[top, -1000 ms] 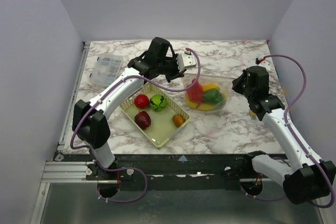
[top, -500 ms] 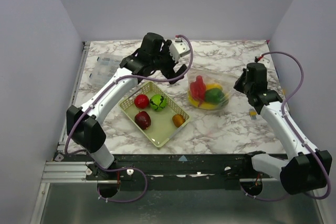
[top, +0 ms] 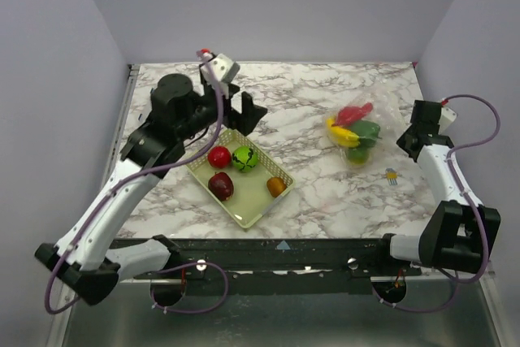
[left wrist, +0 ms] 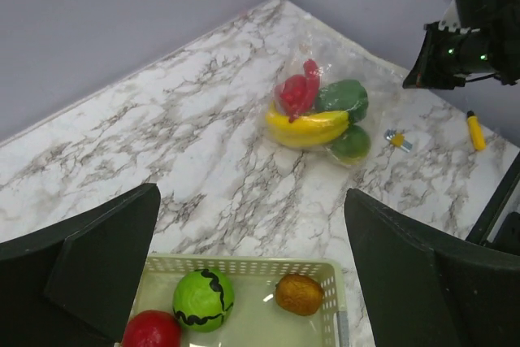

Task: Place the food in the zip-top bag and seal the zipper
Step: Place the zipper food storage bag at the center of the board.

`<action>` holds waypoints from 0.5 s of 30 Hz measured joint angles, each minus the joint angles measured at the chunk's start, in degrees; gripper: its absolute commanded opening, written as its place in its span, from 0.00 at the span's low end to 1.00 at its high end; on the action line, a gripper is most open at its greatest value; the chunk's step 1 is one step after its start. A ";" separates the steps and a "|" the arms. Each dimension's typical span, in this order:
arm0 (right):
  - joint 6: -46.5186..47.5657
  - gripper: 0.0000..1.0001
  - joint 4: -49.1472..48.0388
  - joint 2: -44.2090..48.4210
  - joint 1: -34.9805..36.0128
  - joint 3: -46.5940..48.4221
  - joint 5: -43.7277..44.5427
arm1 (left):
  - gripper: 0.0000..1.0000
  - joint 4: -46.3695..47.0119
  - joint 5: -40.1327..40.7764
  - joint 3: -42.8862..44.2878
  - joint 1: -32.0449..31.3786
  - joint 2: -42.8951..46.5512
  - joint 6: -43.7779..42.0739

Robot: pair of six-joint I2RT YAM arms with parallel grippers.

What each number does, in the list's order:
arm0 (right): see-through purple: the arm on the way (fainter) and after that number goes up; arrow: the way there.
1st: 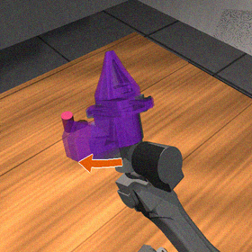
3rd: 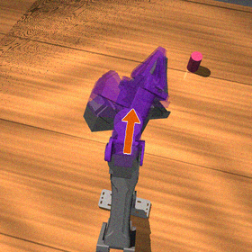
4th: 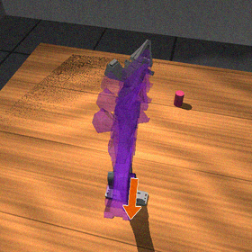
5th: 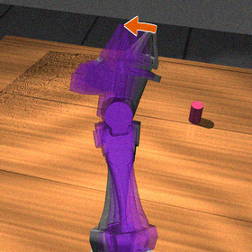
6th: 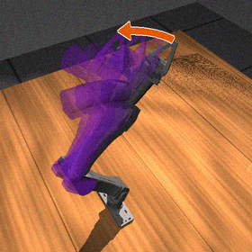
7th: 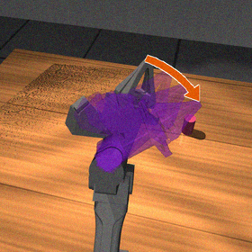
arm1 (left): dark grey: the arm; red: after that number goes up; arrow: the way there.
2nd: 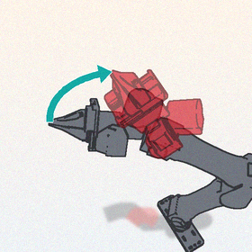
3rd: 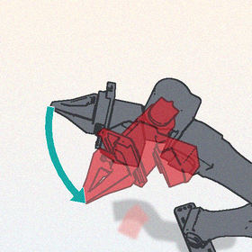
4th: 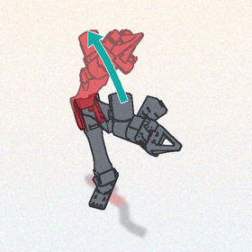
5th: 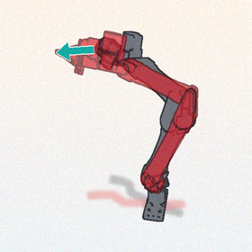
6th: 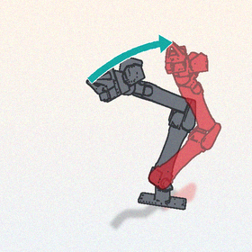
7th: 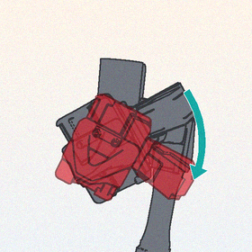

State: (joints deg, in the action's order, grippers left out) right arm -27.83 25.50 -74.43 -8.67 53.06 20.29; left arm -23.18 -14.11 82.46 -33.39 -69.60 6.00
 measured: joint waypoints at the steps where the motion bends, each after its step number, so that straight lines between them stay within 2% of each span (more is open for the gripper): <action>1: -0.04 0.03 0.02 -0.22 -1.42 -0.35 -0.09 | 0.99 1.44 0.35 -3.15 0.00 4.44 0.87; 5: -0.79 0.09 0.02 -1.53 -6.88 -2.47 -1.40 | 0.99 6.49 1.01 -9.97 -0.04 14.21 3.23; 10: -2.16 0.17 1.01 -0.94 -9.44 -5.03 -1.25 | 0.99 10.78 1.18 -11.98 -0.79 17.29 4.96; 12: -2.21 0.26 1.14 0.09 -9.42 -5.16 -1.14 | 0.99 11.98 0.61 -13.49 -1.29 17.59 5.40; 14: -2.14 0.42 1.14 1.40 -9.40 -5.16 -1.09 | 0.99 12.70 -0.59 -14.67 -1.64 17.29 5.75; 15: -2.14 0.45 1.18 2.03 -9.40 -5.16 -1.09 | 0.99 12.85 -1.64 -15.43 -1.84 16.87 6.03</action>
State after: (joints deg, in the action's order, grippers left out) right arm -29.98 26.68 -72.40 -18.06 47.90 19.20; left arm -10.33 -15.75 67.02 -35.22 -52.73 12.03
